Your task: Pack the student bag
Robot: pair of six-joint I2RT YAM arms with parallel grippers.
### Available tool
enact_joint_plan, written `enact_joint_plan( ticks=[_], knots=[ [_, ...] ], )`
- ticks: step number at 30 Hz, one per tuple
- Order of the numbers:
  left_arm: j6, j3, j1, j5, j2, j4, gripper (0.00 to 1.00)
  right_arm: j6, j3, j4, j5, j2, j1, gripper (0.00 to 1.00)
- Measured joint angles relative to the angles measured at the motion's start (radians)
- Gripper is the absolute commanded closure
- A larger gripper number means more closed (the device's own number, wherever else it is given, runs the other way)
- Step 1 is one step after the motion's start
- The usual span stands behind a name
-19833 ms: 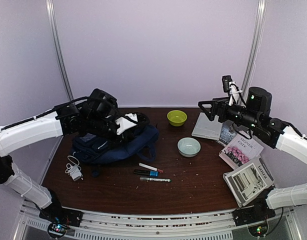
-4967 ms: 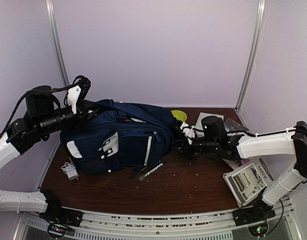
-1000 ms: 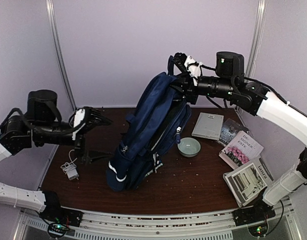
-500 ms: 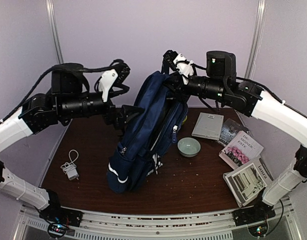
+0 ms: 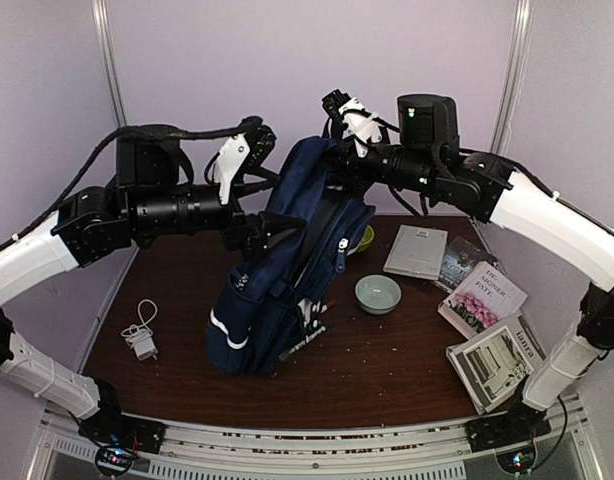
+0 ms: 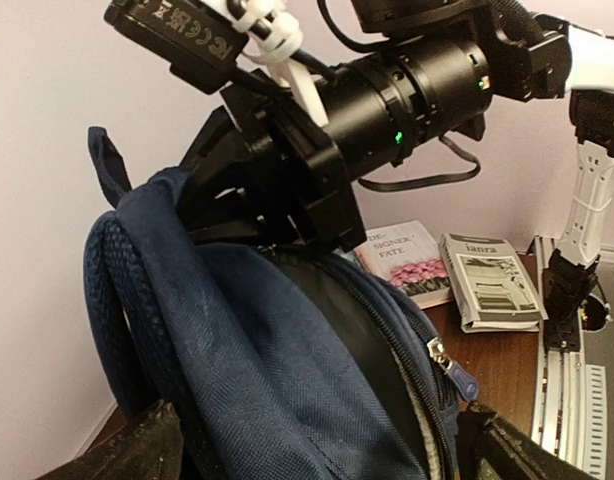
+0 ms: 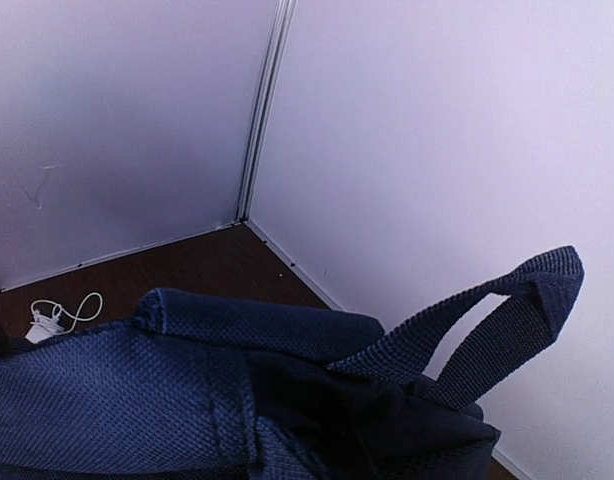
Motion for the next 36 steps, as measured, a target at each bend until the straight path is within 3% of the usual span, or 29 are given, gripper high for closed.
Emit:
enact_joint_plan(
  ticks=[7,10,13,15,16,17,22,24,29,36],
  knots=[
    [0.035,0.044,-0.005,-0.245,0.047,-0.075,0.03,0.037,0.019,-0.010,0.005,0.015,0.000,1.00],
    [0.055,0.049,-0.005,-0.315,0.069,-0.095,0.10,0.039,0.015,-0.006,-0.028,0.013,-0.001,1.00],
    [0.076,0.046,-0.008,-0.310,0.079,-0.098,0.35,0.037,-0.016,0.009,-0.098,-0.008,-0.002,1.00],
    [0.085,0.027,-0.012,-0.274,0.076,-0.089,0.68,0.034,-0.040,0.010,-0.145,-0.030,-0.005,1.00],
    [0.091,0.014,-0.014,-0.252,0.073,-0.080,0.92,0.033,-0.050,0.009,-0.165,-0.039,-0.007,1.00],
    [0.097,-0.002,-0.017,-0.228,0.071,-0.072,1.00,0.030,-0.063,0.005,-0.194,-0.051,-0.010,0.94],
    [0.101,-0.073,-0.019,-0.157,0.036,-0.027,1.00,0.040,-0.129,-0.028,-0.359,-0.114,-0.035,0.37],
    [0.091,-0.095,-0.017,-0.157,0.014,-0.019,1.00,0.080,-0.172,-0.030,-0.472,-0.159,-0.068,0.28],
    [0.080,-0.145,-0.018,-0.182,-0.012,0.029,1.00,0.271,-0.388,0.062,-0.703,-0.345,-0.200,0.31],
    [0.071,-0.195,-0.017,-0.206,-0.025,0.106,1.00,0.497,-0.537,0.072,-0.752,-0.478,-0.256,0.58]
  ],
)
